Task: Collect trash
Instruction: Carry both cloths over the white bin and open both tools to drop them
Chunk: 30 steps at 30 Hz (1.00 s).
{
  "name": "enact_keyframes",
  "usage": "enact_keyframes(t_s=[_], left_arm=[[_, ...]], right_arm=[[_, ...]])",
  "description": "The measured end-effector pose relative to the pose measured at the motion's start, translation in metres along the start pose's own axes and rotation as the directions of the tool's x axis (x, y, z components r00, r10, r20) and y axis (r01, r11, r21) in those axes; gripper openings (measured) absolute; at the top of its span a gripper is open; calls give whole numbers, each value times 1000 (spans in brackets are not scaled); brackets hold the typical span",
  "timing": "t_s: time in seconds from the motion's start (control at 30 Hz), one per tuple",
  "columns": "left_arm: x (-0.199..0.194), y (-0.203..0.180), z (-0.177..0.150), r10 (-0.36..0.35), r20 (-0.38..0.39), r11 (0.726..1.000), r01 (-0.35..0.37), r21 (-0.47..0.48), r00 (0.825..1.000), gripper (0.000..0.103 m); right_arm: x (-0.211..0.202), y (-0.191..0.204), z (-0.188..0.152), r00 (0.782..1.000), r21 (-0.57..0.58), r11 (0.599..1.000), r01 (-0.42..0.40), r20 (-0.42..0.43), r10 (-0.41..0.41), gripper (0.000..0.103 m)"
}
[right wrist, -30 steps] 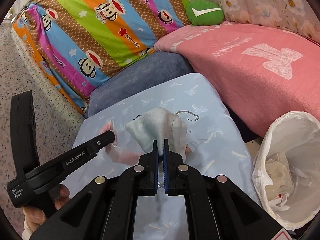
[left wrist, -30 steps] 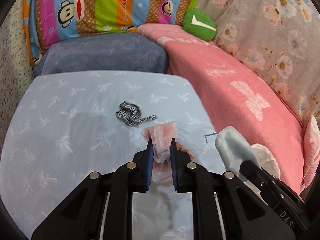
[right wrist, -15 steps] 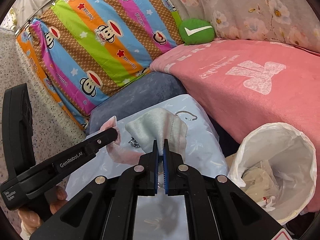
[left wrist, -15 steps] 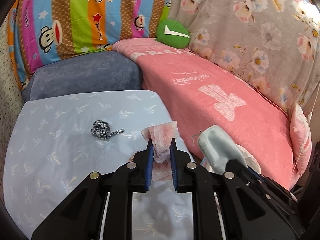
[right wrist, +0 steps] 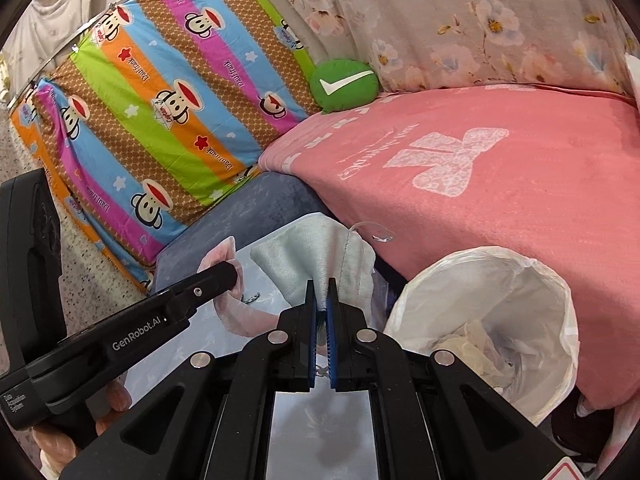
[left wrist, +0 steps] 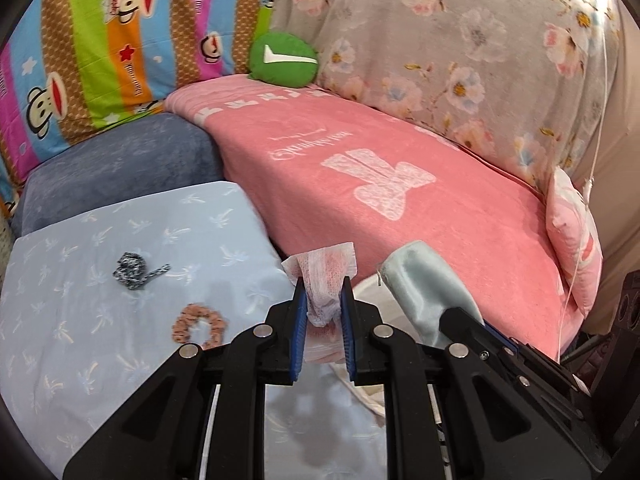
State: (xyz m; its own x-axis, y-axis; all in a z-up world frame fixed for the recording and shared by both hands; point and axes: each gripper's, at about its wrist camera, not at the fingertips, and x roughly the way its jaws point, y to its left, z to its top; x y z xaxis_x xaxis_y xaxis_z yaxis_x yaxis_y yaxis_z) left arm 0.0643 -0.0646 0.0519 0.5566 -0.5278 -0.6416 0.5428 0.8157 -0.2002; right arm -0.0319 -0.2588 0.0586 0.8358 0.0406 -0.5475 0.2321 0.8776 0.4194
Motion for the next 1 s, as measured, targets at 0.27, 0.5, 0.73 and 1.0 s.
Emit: enact_keyframes(t_s=[0.27,0.5,0.73,1.0], left_arm=[[16,-43,-1,-60,-38,996,62,67,997,17],[30,-68,-4,-82,-67,992,88,96,994,24],[32,-75,-4,-57,-50,993,62,104,997,57],[37,-69,-4,-37,-57,995,42,94,998,58]], right_arm=[[-18,-43,3,998,55,997,58,22,-59,4],[-28,-71,3,995,91,991,95,31,-99,4],[-27,-80,4,993,98,989,111,28,-115,10],[-22,-75,4,993,74,991,116,28,-118,12]])
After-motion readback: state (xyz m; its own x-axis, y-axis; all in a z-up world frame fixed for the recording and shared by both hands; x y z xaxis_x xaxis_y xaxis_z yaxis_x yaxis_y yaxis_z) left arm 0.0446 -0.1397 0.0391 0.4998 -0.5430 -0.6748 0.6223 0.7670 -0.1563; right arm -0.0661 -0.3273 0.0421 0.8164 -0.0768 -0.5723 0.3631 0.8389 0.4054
